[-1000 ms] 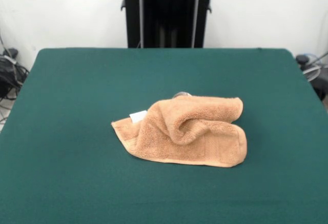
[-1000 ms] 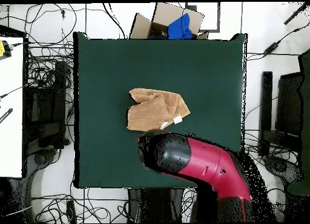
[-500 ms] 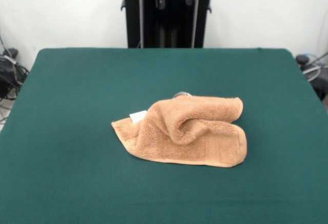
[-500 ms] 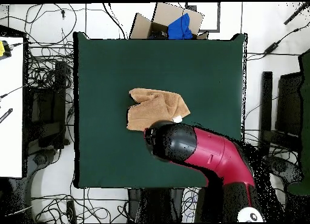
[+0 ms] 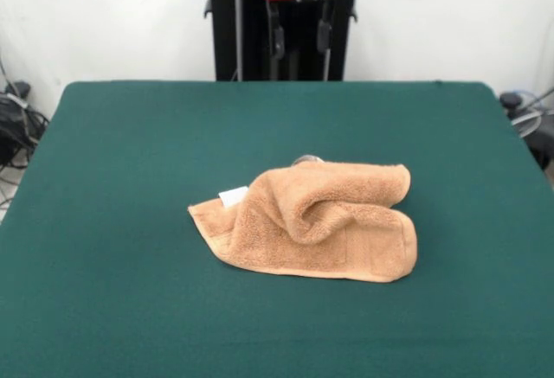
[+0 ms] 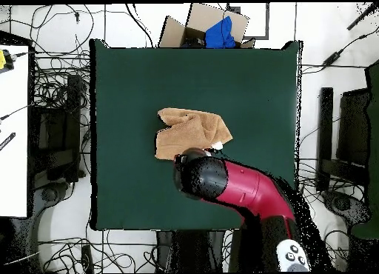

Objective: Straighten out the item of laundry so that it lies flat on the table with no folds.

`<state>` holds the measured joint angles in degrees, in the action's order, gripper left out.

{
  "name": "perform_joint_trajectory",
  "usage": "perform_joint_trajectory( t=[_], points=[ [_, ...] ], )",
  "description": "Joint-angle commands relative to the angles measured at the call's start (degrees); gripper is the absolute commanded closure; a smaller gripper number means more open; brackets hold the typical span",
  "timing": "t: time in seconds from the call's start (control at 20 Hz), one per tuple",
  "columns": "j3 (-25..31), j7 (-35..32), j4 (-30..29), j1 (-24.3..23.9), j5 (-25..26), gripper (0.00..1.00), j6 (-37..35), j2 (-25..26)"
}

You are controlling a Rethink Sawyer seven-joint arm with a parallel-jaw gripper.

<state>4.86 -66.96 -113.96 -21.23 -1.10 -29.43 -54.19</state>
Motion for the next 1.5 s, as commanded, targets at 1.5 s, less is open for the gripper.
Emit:
perform_joint_trajectory(
  t=[1.5],
  points=[
    [0.95, -24.6, -6.9, 13.13, -14.95, 0.0, 27.97, 19.93]
  ],
)
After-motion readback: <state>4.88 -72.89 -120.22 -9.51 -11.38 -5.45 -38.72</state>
